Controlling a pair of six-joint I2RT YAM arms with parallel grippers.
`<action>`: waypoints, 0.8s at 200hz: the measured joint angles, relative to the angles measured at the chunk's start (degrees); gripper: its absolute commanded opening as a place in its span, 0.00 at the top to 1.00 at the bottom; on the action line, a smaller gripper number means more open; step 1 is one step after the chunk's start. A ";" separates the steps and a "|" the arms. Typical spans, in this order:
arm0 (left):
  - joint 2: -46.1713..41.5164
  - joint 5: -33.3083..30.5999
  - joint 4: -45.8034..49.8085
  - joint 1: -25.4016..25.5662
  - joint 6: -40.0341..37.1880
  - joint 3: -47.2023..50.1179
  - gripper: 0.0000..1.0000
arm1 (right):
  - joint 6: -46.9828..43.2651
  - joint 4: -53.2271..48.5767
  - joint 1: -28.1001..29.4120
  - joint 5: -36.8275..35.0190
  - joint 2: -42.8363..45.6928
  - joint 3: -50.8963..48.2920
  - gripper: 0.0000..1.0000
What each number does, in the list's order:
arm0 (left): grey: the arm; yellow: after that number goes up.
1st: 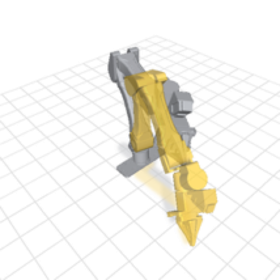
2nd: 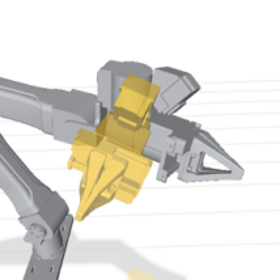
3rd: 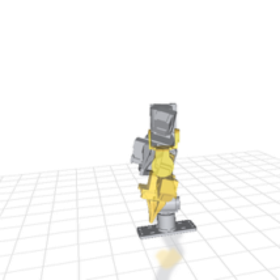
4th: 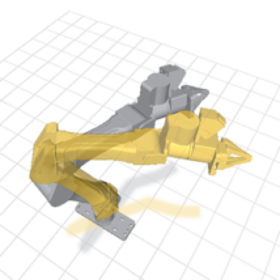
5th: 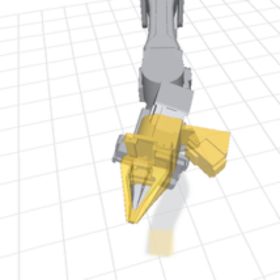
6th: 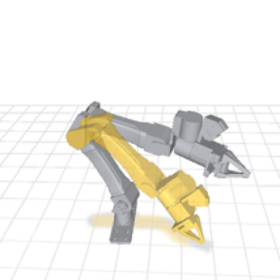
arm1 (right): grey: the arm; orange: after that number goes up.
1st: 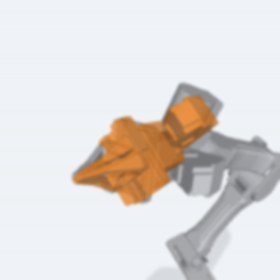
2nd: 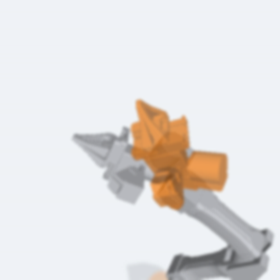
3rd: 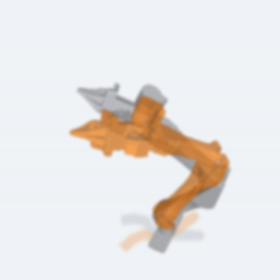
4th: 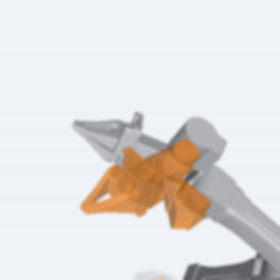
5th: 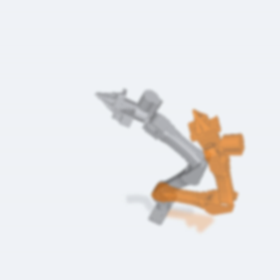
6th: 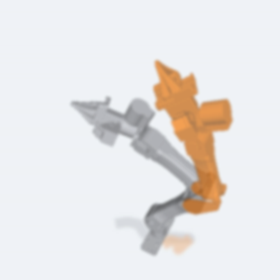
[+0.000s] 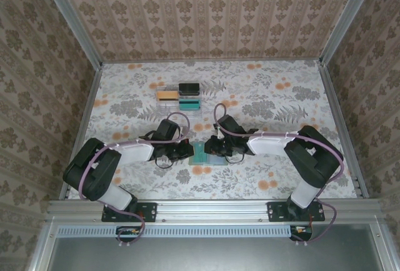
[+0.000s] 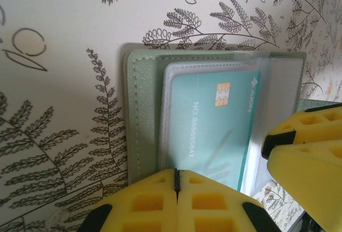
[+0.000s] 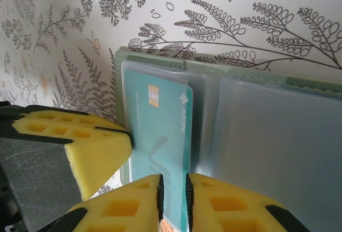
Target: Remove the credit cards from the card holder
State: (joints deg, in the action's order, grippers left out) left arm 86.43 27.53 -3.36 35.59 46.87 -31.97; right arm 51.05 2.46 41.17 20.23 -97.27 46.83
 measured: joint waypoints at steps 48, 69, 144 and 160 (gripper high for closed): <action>0.26 0.33 -1.20 0.11 0.11 0.39 1.00 | 0.20 -0.07 0.00 0.00 -2.10 0.44 0.80; 0.26 0.28 -1.22 0.37 0.26 0.39 1.00 | 0.46 -0.09 0.00 0.09 -2.12 0.50 0.97; 0.26 -0.09 -1.05 0.44 0.44 0.39 1.00 | 0.13 -1.51 -0.31 -0.07 -0.92 0.48 1.00; 0.26 -0.28 -0.96 0.44 0.50 0.39 1.00 | -0.04 -1.75 -0.57 -0.09 0.26 0.07 1.00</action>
State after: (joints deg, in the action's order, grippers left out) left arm 86.70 27.24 -4.32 36.03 47.37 -31.57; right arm 51.00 0.71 40.60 20.14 -97.01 46.89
